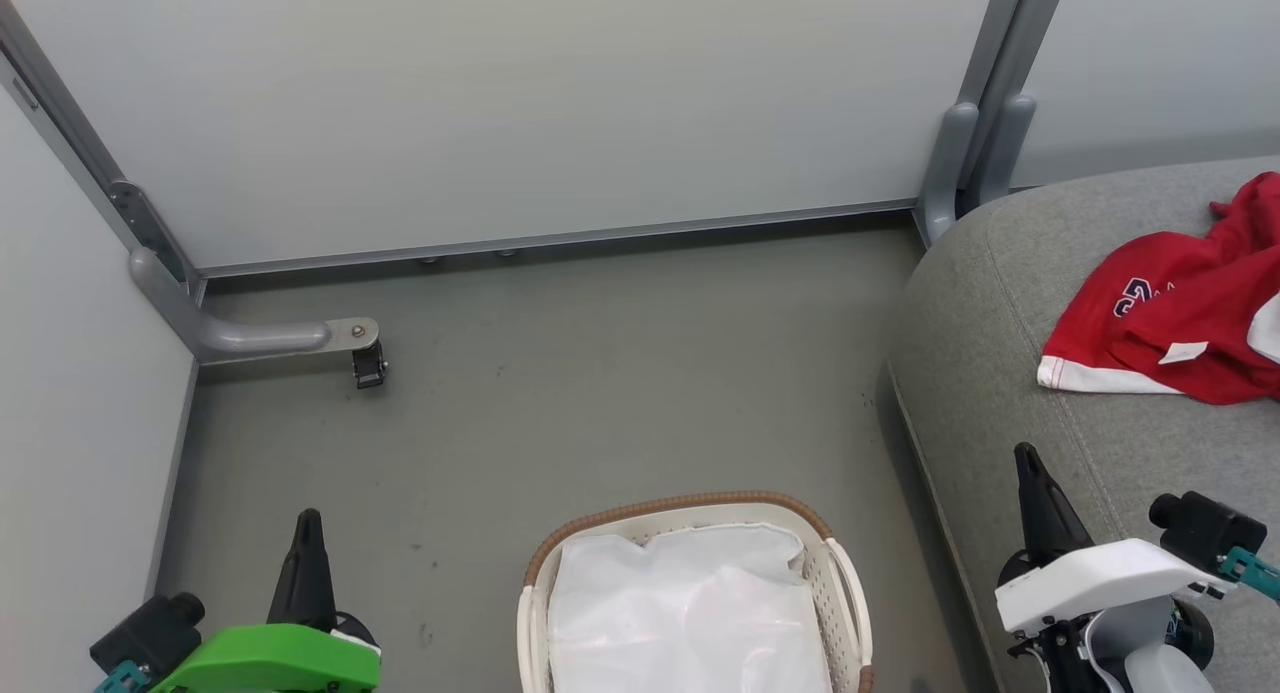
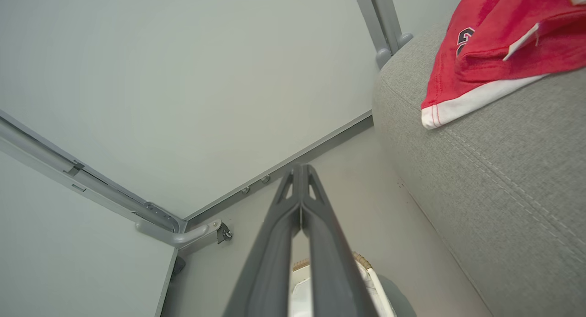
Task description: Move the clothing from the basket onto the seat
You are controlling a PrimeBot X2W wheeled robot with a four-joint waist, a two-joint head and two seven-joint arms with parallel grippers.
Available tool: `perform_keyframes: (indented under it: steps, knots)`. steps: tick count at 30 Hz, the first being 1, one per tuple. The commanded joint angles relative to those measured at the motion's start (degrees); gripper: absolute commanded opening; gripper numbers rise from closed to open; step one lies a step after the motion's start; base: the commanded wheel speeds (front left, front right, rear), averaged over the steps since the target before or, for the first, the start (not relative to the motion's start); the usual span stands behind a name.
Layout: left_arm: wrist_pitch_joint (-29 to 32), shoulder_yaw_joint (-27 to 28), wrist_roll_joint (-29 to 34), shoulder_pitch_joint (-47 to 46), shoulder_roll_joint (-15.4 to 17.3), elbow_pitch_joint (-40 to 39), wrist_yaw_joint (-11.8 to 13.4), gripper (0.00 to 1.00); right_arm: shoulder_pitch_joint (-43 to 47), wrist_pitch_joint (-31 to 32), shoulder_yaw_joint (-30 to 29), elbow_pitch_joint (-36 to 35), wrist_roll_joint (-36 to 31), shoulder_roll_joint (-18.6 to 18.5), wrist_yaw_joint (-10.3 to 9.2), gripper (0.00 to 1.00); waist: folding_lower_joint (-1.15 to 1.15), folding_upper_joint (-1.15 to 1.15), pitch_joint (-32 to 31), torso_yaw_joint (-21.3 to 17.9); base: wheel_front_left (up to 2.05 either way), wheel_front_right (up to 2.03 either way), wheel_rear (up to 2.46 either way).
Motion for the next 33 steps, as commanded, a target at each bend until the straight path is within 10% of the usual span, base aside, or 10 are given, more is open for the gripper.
perform_keyframes:
  steps: [1,33]
  knots:
    - [0.53,0.45,-2.05,-1.93,0.29,-0.84,-0.39,0.00,-1.15,0.52,-0.38,-0.67,2.32,-0.30,-0.01,0.00,0.00,0.15,-0.02,-0.04,0.00,0.00,0.00]
    - [6.56,3.41,-22.57,-4.30,0.38,-1.10,-0.91,0.00,-1.93,6.51,-2.71,-0.43,25.86,-0.46,-0.03,0.00,0.00,0.31,-0.43,-0.87,0.00,0.00,0.00]
